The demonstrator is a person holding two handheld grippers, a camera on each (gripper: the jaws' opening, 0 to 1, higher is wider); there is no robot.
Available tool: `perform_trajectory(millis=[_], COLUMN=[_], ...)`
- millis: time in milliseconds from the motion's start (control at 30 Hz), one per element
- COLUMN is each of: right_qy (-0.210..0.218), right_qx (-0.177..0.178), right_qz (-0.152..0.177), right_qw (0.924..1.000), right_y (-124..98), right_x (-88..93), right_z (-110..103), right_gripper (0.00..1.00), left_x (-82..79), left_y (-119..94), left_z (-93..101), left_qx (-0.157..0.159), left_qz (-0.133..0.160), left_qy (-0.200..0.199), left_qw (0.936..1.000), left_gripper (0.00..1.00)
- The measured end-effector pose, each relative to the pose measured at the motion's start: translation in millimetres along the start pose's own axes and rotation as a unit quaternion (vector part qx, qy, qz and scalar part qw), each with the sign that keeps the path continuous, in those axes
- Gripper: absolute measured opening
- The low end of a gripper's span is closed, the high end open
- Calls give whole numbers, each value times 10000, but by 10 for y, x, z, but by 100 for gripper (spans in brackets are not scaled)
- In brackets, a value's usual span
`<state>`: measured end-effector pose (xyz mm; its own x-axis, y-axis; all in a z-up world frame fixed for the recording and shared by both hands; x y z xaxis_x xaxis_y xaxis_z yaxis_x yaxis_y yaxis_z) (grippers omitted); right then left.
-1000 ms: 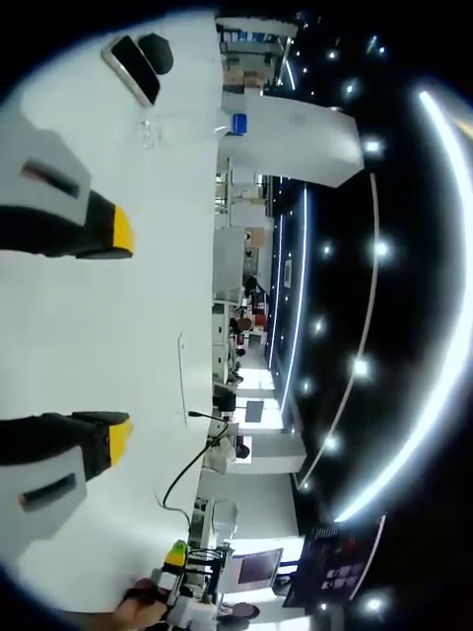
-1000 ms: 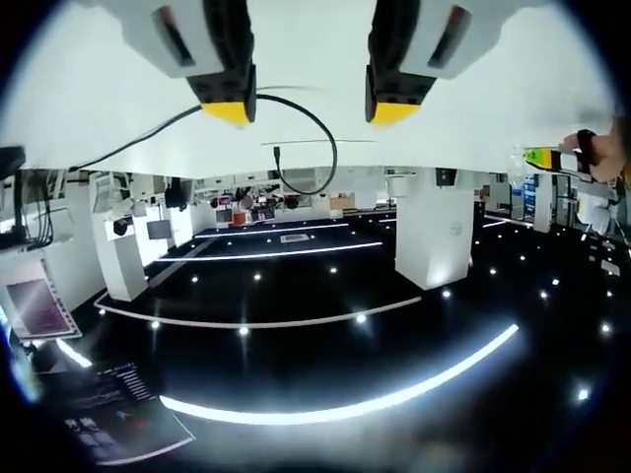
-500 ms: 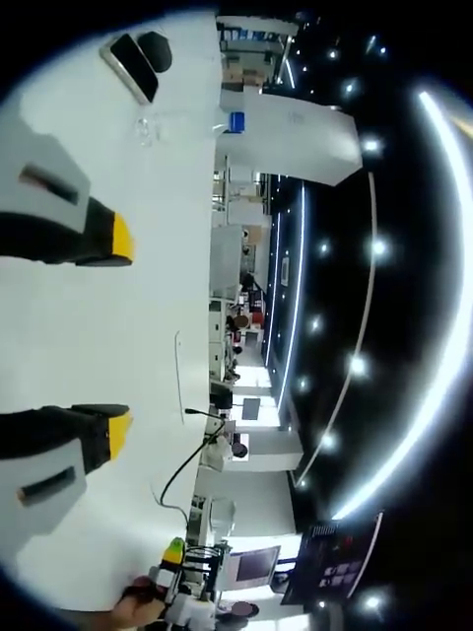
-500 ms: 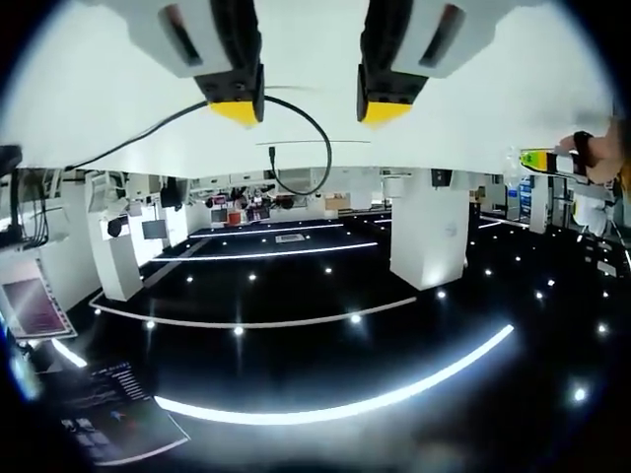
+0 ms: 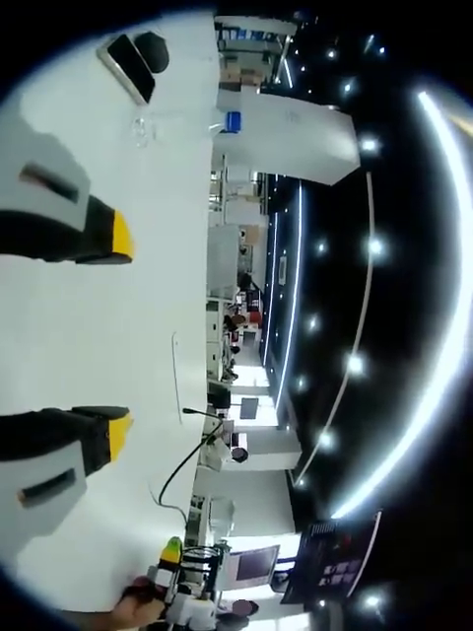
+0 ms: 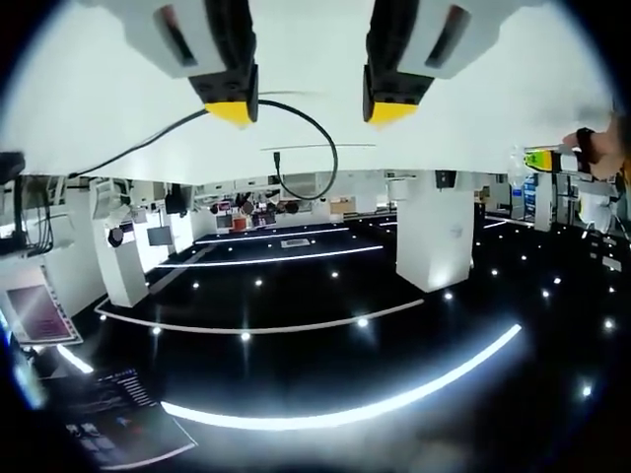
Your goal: Locate the USB plug end of the data cable currently connected to the USB port on the desk. Grip the plug, withdraw it from the port, and place it onto the desktop.
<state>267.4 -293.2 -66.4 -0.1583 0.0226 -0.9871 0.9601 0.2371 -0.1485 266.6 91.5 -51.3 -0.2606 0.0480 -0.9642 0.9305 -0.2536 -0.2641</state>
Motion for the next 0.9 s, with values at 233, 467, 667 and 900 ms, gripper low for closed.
perform_trajectory(millis=[233, 467, 667, 900], right_qy=[-6, 14, 12, 103], right_qx=[-17, -6, 22, 89], right_qz=[-37, -41, -60, -2], right_qw=[10000, 10000, 10000, 9999], right_y=[5, 2, 1, -13], right_x=[13, 22, 30, 17], right_z=[-16, -11, 0, 38], right_gripper=[44, 44, 44, 44], left_x=[-38, -20, -22, -12], left_y=[-30, -4, -1, -2], left_z=[8, 66, 84, 58], left_qx=[-176, 15, 60, 11], left_qz=[77, 37, 45, 25], left_qy=[280, 235, 233, 205], left_qw=[9994, 9997, 9997, 9998], left_gripper=[57, 57, 57, 57])
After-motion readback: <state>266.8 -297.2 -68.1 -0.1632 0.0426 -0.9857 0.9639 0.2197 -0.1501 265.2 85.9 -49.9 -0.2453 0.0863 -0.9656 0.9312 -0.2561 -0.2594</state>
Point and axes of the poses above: the point that each gripper's makers call its tool centre point, and the gripper's own axes: y roughly forward along the fingers, z roughly to its right, x roughly out of its underside, the point moved 3 cm from there along -y, roughly backward along the fingers, and after that the axes turned 15 degrees about -z, right-handed, at the moved point
